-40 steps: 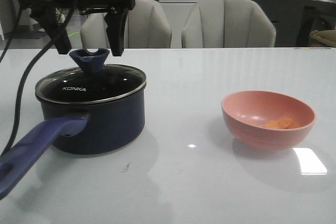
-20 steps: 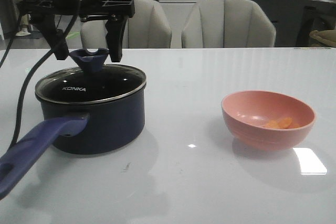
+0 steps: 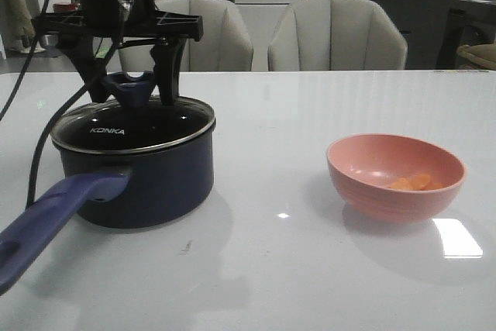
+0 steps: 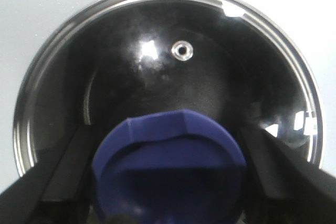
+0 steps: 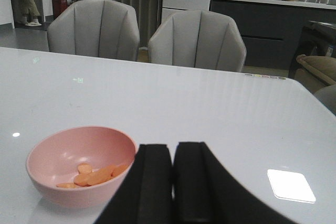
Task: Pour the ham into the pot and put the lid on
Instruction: 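Lower the left gripper onto the purple lid knob and grasp it, then lift the glass lid off the pot and set it beside the pot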
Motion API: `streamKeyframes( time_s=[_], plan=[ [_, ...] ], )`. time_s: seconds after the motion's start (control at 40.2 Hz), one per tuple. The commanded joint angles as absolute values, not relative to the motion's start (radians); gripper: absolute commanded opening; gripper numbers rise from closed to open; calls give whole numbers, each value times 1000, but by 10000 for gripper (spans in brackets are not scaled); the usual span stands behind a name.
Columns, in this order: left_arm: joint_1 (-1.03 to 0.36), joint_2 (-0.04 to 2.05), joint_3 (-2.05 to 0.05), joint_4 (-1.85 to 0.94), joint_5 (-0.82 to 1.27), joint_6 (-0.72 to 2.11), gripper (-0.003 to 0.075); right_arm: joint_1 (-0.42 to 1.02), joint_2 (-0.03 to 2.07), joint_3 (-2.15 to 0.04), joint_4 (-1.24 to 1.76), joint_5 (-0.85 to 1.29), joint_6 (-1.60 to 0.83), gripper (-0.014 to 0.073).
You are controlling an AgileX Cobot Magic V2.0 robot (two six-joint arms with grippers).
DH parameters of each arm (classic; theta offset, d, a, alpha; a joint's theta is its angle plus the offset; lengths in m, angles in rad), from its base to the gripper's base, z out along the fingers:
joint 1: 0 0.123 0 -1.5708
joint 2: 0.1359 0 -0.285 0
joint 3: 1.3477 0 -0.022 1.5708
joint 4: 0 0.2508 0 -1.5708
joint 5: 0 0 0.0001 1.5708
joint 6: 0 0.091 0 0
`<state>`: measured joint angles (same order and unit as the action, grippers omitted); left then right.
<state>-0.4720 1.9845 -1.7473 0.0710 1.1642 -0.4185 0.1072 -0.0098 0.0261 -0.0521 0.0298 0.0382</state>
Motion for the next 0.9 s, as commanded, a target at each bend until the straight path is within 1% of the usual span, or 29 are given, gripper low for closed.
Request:
streamKeyframes(
  time_s=[0.0,0.1,0.174,0.324,0.622,0.871],
  plan=[
    [-475,1934,-1778,79,1155,-432,318,100,-30,22,-50,-55,34,160],
    [-475,1934,-1778,79,1155,-432,276,100,-31,22,-50,-55,34,160],
    [-475,1934,-1778,79,1155,-432,258,100,-31,22,-50,-55,34,160],
    [-475,1934,-1788,81,1168,-430,257,100,-31,22,-50,-55,34,160],
    [-468,1932,-1888,107,1252,-405,257,100,-31,22,-50,-55,34,160],
    [-445,1899,-1901,126,1263,-367,257,100,-31,22,-50,-55,34,160]
  ],
)
